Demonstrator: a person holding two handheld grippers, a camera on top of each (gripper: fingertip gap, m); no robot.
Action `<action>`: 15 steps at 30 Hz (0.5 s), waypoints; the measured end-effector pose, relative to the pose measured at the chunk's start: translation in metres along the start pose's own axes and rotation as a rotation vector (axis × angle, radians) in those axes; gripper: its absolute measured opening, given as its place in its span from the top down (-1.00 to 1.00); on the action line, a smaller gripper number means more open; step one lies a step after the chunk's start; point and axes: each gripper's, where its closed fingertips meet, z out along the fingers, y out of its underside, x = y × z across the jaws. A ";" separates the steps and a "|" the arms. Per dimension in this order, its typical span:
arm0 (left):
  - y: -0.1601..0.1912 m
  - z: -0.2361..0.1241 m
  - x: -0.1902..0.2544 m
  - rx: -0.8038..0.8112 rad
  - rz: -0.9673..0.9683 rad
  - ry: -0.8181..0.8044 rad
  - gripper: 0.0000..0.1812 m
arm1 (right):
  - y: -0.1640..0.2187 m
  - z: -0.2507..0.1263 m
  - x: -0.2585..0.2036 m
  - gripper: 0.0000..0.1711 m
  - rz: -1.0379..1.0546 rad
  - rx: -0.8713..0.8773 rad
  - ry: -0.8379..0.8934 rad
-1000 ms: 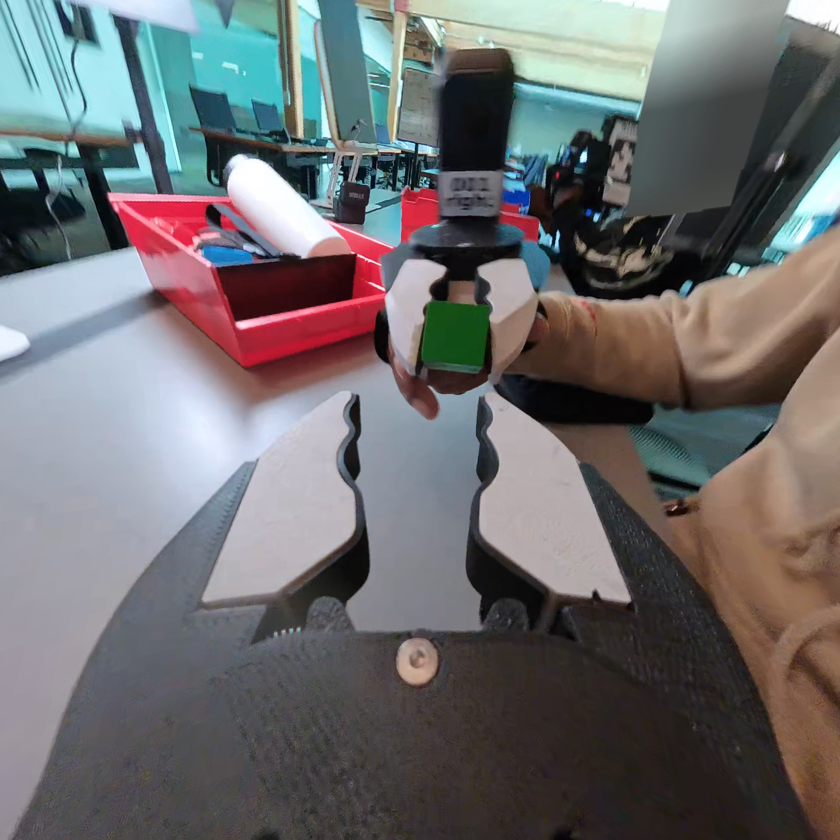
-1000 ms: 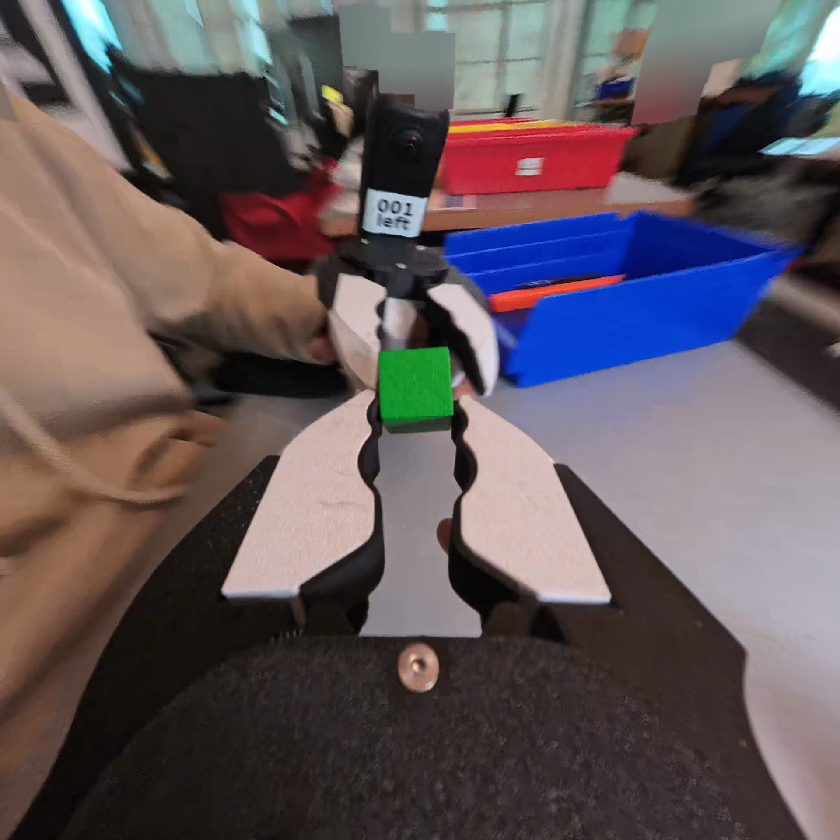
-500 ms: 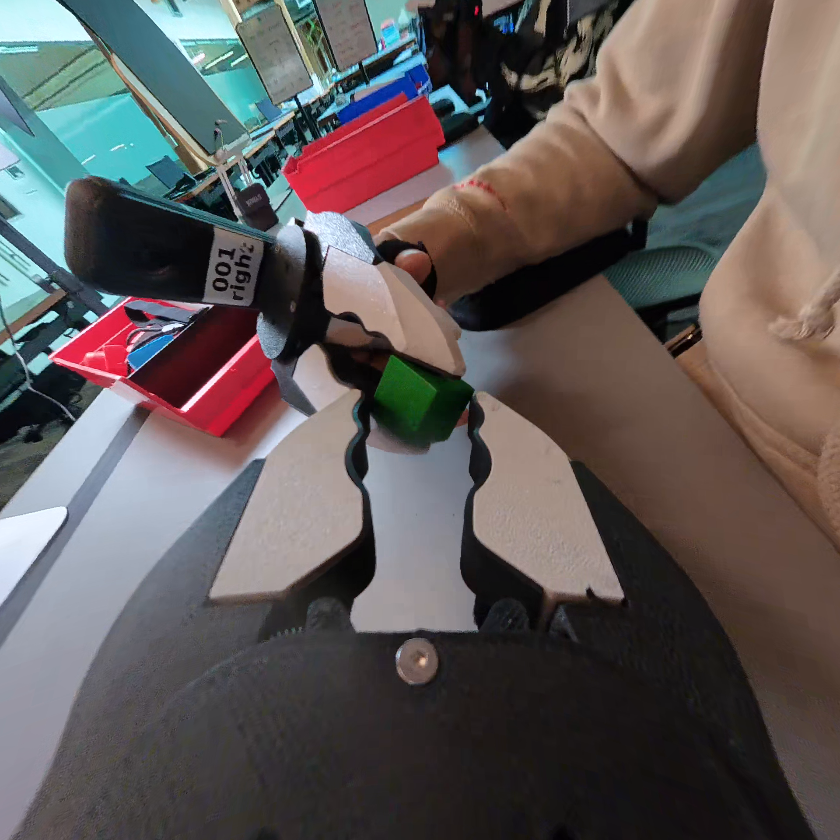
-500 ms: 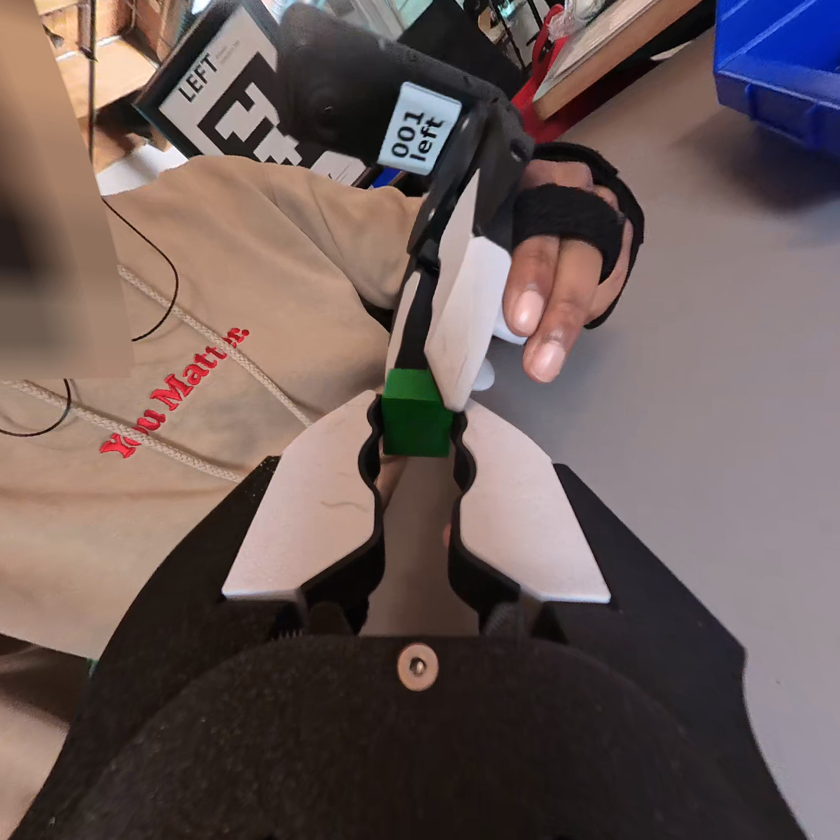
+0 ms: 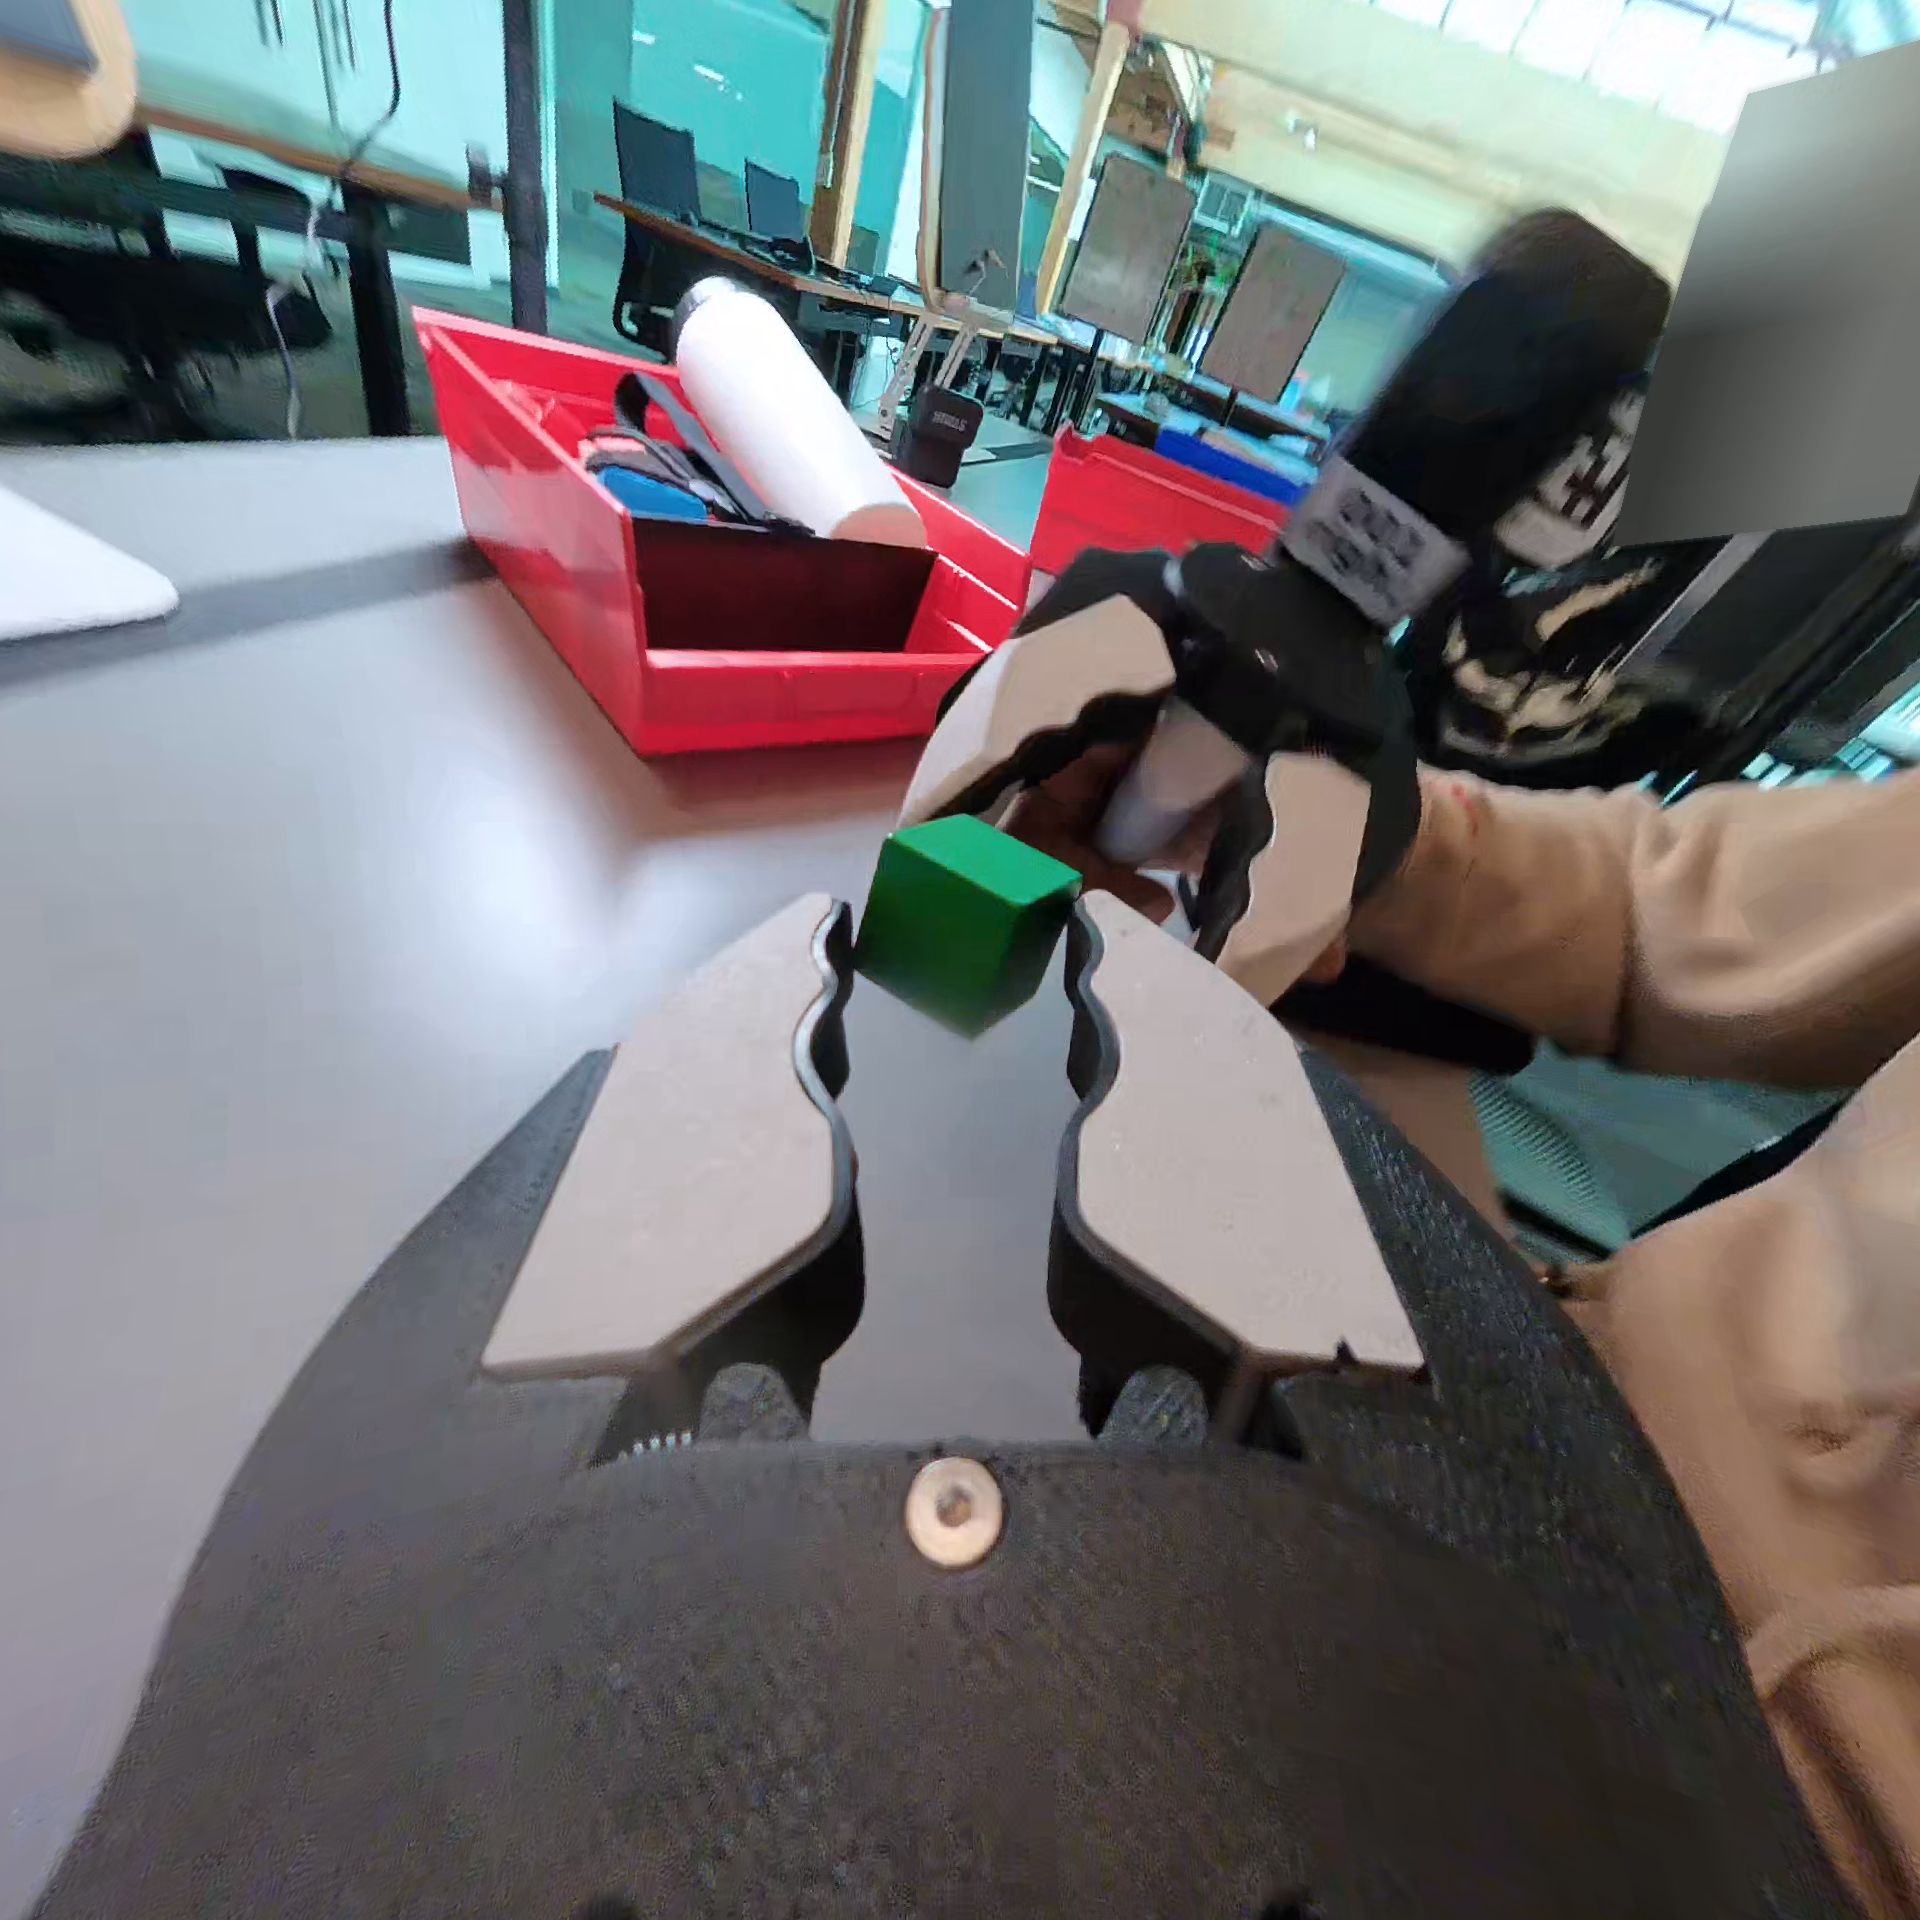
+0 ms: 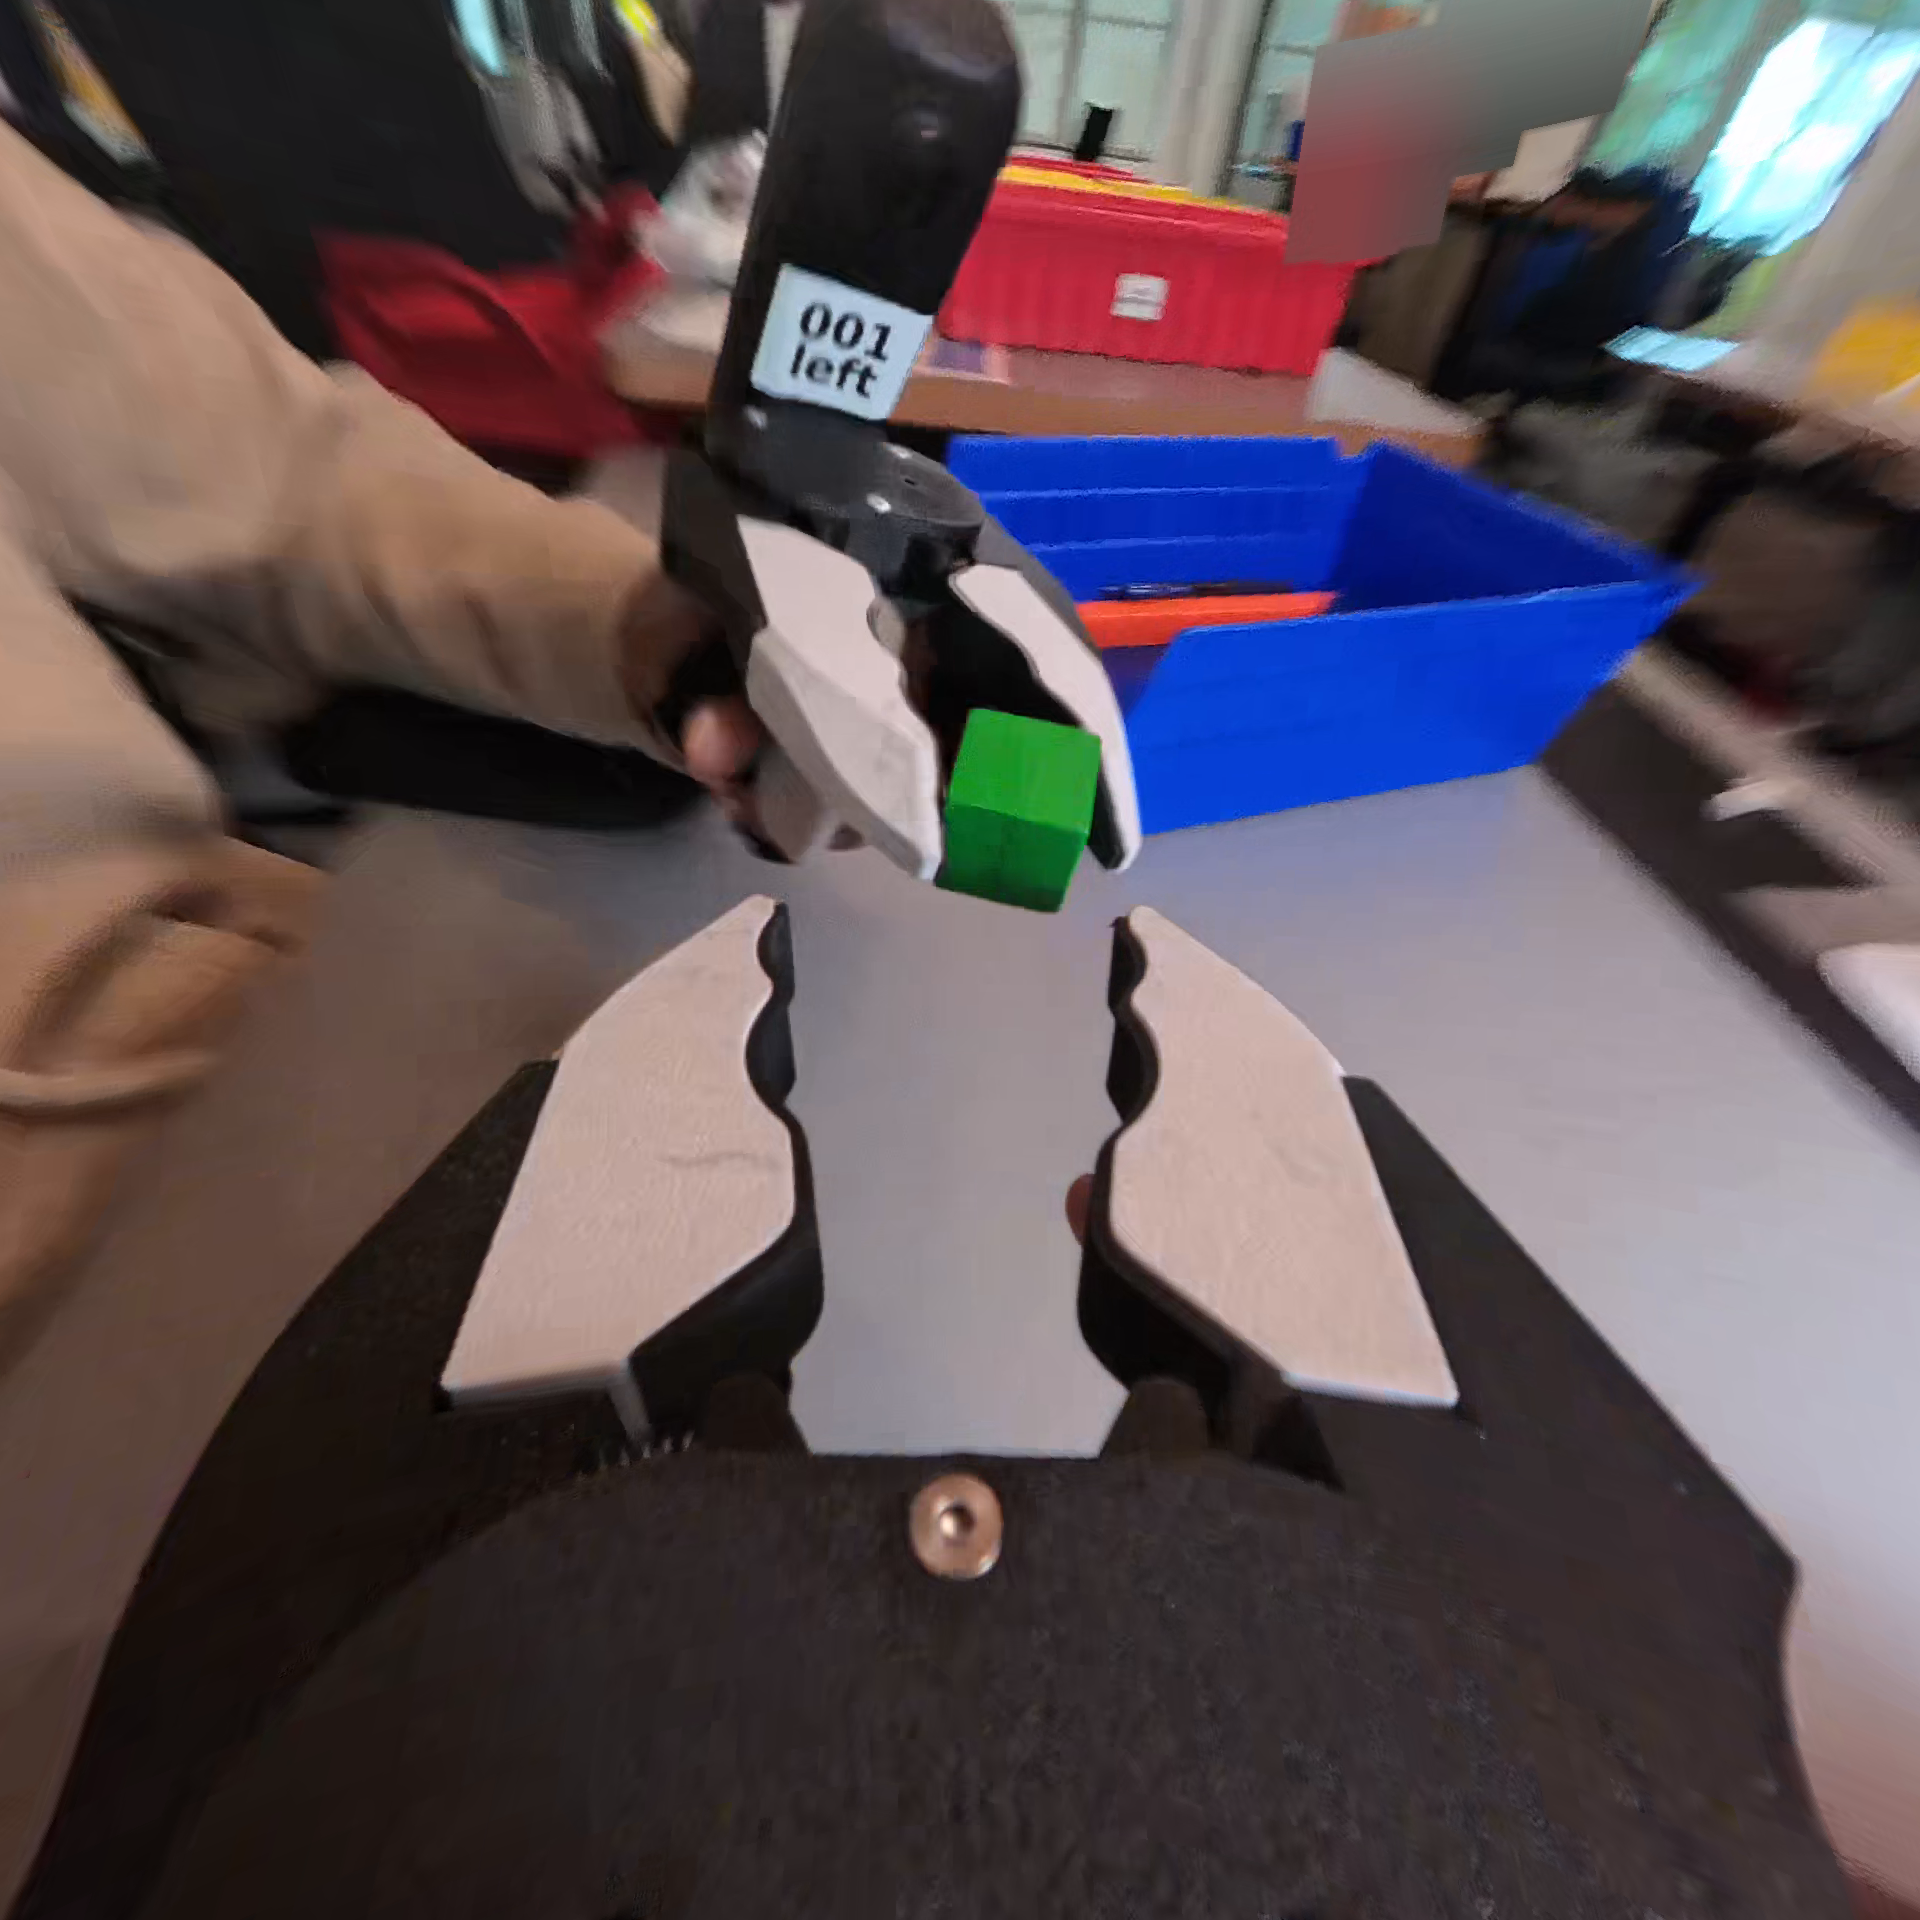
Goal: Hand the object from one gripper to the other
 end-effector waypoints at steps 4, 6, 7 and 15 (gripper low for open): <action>0.008 0.008 0.003 -0.001 -0.240 0.060 0.57 | -0.001 0.011 0.011 0.29 -0.368 -0.038 0.268; 0.012 0.012 0.009 -0.002 -0.333 0.095 0.57 | 0.003 0.014 0.012 0.31 -0.544 -0.090 0.345; 0.013 0.013 0.010 -0.005 -0.363 0.108 0.57 | 0.005 0.014 0.014 0.36 -0.627 -0.118 0.382; -0.010 -0.002 0.023 0.064 -0.135 0.222 0.45 | -0.014 -0.007 0.005 0.65 -0.086 0.065 0.076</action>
